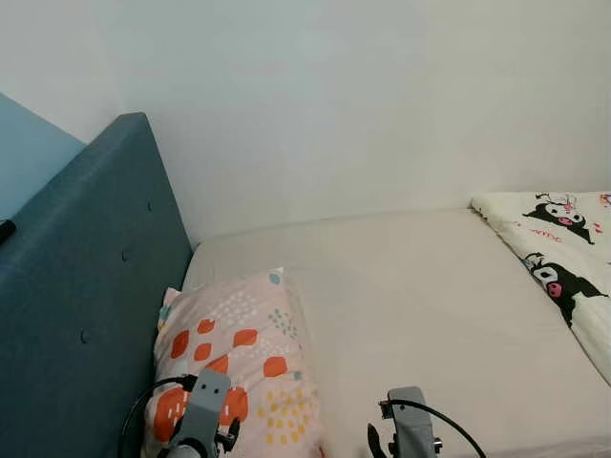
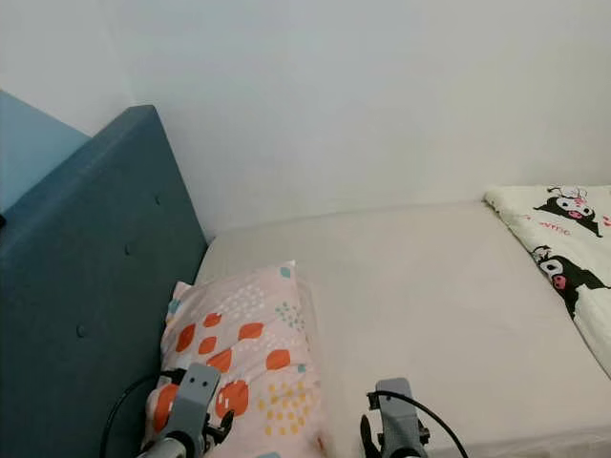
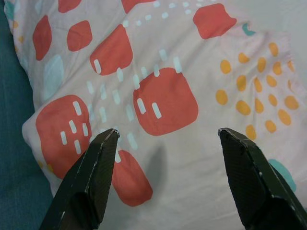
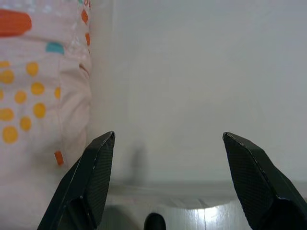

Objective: Clean up the room

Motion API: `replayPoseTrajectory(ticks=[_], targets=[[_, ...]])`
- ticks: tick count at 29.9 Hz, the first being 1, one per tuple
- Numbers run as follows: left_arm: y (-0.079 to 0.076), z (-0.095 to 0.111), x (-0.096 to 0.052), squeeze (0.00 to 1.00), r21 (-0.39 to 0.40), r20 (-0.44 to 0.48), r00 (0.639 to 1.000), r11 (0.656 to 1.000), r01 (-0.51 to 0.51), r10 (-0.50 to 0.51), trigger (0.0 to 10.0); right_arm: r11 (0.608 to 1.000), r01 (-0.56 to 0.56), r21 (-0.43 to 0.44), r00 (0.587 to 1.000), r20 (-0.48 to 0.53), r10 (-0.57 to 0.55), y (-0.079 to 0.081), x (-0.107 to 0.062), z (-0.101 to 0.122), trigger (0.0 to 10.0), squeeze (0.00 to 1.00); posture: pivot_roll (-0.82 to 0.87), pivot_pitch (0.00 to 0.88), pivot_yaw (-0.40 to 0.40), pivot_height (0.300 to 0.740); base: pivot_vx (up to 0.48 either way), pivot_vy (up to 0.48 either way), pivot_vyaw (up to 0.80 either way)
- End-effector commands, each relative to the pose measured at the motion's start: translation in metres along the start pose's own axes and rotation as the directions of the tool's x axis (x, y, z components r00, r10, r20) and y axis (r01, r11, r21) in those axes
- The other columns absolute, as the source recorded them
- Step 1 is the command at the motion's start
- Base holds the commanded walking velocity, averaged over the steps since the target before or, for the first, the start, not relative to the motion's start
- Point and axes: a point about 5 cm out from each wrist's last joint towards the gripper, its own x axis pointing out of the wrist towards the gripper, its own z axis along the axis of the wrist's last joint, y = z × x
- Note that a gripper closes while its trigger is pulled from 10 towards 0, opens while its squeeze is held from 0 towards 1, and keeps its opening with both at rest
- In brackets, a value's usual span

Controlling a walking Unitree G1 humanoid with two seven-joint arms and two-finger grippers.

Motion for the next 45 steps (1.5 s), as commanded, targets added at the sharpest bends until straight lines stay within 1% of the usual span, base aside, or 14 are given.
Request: replayPoseTrajectory(ticks=[1, 8, 21, 45], targets=[[0.0027, -0.0012, -0.002, 0.0, -0.003, 0.01, 1.0, 1.0, -0.005, 0.005, 10.0, 1.0, -0.006, 0.02, 1.0, 0.018, 0.006, 0.0038, 0.0004, 0.0027, 10.0, 0.0, -0.02, 0.011, 0.044, 0.74, 0.0, -0.428, 0.0], [0.0028, 0.004, -0.0013, 0.0, -0.013, 0.039, 0.999, 1.0, -0.006, 0.006, 10.0, 0.999, -0.005, 0.042, 0.999, 0.036, 0.003, 0.004, -0.0005, 0.0038, 10.0, 0.0, -0.01, 0.018, 0.046, 0.74, 0.0, -0.465, 0.0], [0.0012, 0.0034, -0.0027, 0.0, -0.005, 0.042, 0.999, 1.0, 0.008, -0.008, 10.0, 0.999, -0.006, 0.053, 0.999, 0.039, 0.003, 0.0025, -0.0015, 0.0037, 10.0, 0.0, -0.01, 0.021, 0.045, 0.74, 0.0, -0.465, 0.0], [0.0003, 0.0048, -0.0029, 0.0, 0.017, 0.046, 0.999, 0.999, 0.028, -0.029, 10.0, 0.999, -0.013, 0.052, 0.999, 0.037, 0.011, 0.0056, -0.0024, 0.0029, 10.0, 0.0, -0.02, 0.003, 0.047, 0.74, 0.0, -0.462, 0.0]])
